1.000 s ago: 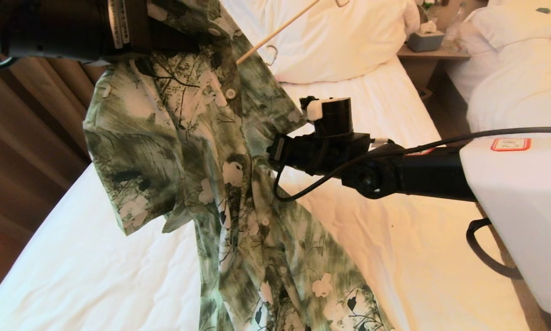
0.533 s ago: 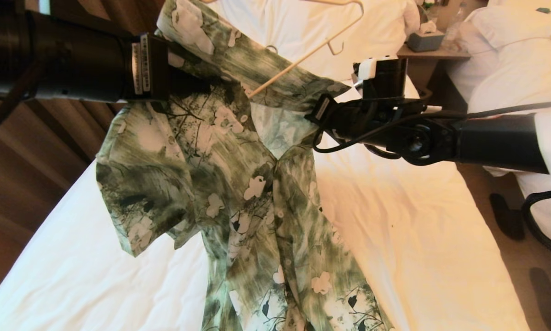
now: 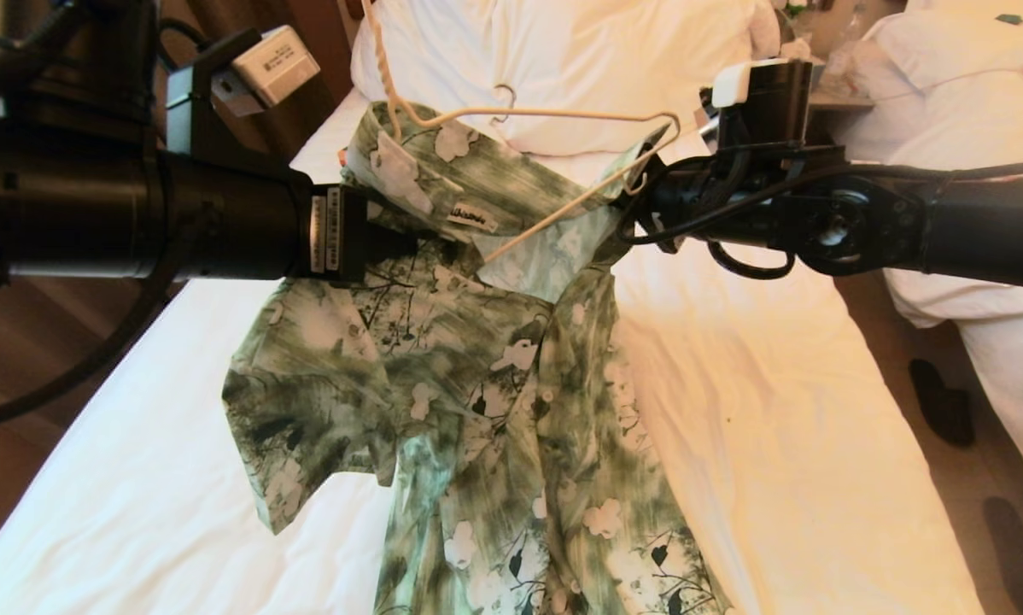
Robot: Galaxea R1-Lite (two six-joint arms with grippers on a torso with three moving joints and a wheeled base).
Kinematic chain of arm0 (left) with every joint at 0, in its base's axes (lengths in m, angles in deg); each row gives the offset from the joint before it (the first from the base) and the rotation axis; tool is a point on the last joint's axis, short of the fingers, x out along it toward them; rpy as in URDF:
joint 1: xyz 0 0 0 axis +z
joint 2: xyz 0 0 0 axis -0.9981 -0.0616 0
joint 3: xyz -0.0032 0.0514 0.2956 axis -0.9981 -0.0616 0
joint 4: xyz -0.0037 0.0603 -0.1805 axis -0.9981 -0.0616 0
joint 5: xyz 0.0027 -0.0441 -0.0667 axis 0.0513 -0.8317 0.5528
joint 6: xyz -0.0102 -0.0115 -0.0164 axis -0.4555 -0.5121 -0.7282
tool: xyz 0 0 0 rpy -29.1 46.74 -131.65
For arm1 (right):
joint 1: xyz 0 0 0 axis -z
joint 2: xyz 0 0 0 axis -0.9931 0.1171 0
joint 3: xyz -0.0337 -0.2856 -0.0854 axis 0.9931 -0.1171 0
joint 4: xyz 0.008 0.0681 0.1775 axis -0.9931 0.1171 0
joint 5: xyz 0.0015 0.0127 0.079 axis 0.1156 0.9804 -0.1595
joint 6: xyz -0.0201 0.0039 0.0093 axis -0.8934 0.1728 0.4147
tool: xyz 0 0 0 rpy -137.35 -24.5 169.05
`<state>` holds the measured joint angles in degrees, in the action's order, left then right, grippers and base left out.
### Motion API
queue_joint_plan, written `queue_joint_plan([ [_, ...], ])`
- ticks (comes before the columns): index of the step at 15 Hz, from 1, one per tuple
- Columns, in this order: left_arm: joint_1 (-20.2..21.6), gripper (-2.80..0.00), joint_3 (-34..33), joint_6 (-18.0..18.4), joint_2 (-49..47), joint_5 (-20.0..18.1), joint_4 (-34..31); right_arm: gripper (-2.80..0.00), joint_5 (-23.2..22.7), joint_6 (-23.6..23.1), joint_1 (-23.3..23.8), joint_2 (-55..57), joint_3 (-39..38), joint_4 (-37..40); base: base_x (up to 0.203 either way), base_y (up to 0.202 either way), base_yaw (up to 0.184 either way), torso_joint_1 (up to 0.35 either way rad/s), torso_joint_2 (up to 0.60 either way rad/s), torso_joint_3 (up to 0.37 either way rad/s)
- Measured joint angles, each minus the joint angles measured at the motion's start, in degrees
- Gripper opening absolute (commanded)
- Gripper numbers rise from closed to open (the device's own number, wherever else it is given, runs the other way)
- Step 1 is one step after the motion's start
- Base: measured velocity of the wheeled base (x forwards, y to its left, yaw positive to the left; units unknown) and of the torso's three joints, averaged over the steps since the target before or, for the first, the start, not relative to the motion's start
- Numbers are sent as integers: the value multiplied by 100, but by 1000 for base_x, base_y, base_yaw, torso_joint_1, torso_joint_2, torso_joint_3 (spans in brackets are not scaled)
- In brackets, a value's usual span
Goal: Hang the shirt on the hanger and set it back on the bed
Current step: Hook the other side of the shirt onto the hanger
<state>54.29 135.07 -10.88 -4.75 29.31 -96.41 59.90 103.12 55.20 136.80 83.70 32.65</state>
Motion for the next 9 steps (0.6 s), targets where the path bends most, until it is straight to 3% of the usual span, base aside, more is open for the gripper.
queue_joint_plan([
  [4,96,-280,-458,31,0,16,475,-280,-17,54,172,-146,-11,134,0,0,0,0,0,0],
  [9,107,-280,-791,48,0,219,555,-280,-45,51,247,-289,-15,447,0,0,0,0,0,0],
])
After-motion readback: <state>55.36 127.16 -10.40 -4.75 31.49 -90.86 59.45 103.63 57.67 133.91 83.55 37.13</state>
